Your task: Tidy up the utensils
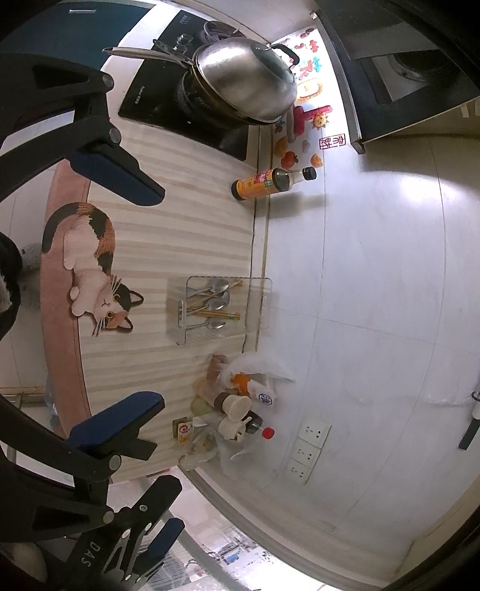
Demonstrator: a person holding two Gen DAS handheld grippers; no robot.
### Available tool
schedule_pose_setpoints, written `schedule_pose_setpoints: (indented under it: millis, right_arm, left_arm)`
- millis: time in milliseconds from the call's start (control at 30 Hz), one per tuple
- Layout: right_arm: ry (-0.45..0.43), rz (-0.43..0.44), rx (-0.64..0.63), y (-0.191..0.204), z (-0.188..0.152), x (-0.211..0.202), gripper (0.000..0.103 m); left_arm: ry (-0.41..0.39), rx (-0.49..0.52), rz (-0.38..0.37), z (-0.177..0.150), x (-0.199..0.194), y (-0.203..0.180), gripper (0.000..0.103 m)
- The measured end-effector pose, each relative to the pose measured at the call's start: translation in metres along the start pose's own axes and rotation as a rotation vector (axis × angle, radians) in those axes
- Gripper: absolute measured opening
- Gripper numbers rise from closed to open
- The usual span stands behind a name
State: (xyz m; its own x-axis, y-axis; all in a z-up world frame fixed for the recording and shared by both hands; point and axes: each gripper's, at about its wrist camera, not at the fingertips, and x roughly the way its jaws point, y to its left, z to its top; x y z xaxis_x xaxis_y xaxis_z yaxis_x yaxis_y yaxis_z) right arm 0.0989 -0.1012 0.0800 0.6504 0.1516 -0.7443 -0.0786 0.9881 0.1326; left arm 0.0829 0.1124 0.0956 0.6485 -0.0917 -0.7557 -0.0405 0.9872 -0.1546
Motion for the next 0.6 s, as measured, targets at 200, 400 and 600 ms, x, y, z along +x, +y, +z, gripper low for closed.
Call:
schedule_pose_setpoints:
  millis: [200,400,600]
  right_arm:
    - [0.004,-0.001,-0.005,0.0009,0.0009,0.0025,0.103]
    - [0.005,-0.001,-0.006,0.0014,0.0021,0.005,0.103]
    - [0.005,-0.001,-0.007,0.0015,0.0031,0.007,0.103]
  left_arm:
    - [0.002,0.004,-0.004,0.0006,0.0009,0.0014,0.103]
    - [0.003,0.005,-0.007,0.0012,0.0007,0.0023,0.103]
    - [-0.002,0.002,0.002,-0.0002,0.0025,0.003,0.103]
